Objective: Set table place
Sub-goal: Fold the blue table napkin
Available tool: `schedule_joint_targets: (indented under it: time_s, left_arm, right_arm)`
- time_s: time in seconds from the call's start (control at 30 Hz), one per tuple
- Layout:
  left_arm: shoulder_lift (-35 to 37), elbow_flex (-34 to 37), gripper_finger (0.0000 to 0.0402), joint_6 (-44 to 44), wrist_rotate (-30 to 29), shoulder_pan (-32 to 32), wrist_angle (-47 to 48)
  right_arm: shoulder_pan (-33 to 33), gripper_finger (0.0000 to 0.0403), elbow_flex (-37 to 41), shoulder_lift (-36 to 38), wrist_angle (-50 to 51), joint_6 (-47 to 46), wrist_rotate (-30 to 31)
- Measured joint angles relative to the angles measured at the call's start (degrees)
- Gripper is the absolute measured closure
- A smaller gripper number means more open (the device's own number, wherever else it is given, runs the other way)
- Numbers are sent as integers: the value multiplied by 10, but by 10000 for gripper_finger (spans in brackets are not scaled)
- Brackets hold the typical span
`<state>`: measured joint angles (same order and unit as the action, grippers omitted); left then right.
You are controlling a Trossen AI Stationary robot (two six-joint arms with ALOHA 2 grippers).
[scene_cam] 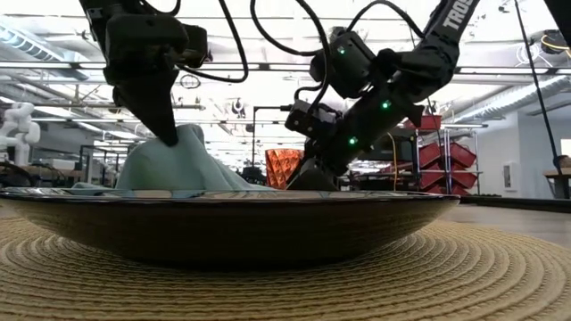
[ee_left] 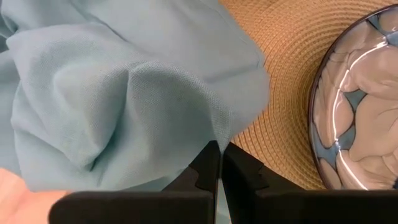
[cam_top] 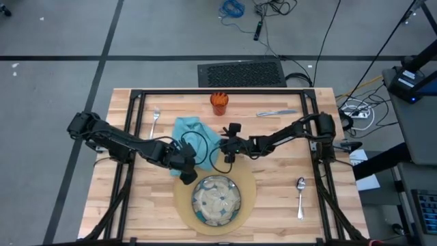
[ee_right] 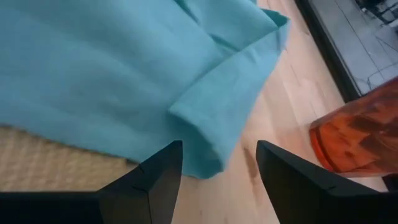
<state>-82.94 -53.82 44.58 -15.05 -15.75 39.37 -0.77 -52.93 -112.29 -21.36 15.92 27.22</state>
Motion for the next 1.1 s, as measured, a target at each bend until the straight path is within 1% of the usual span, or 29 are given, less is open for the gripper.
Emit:
schedule_joint_targets:
  time_s: [0.13, 0.23, 0.3, 0.53, 0.7, 0.93, 1.03, 1.1]
  left_arm:
    - [0, 0, 401, 0, 0, 0, -8]
    - [0, 0, 401, -1, 0, -1, -14]
    - [0, 0, 401, -3, 0, -1, -14]
    - [0, 0, 401, -4, 0, -2, -14]
    - [0, 0, 401, -5, 0, -7, -12]
    - [0, 0, 401, -5, 0, -12, -12]
    - [0, 0, 401, -5, 0, -13, -12]
    - [0, 0, 401, -5, 0, -14, -13]
  right_arm:
    - [-8, 217, 0, 0, -9, -1, -8]
    - [-14, 233, 0, 0, -8, -2, -48]
    - [-15, 242, 0, 0, -8, -4, -63]
    - [-25, 260, -15, -9, -11, -2, -66]
    - [-30, 261, -45, -28, 23, 6, -74]
    - [-31, 265, -57, -30, 20, 13, -74]
    - [-33, 287, -57, -30, 21, -9, -61]
    - [-35, 325, -57, -30, 23, -22, -51]
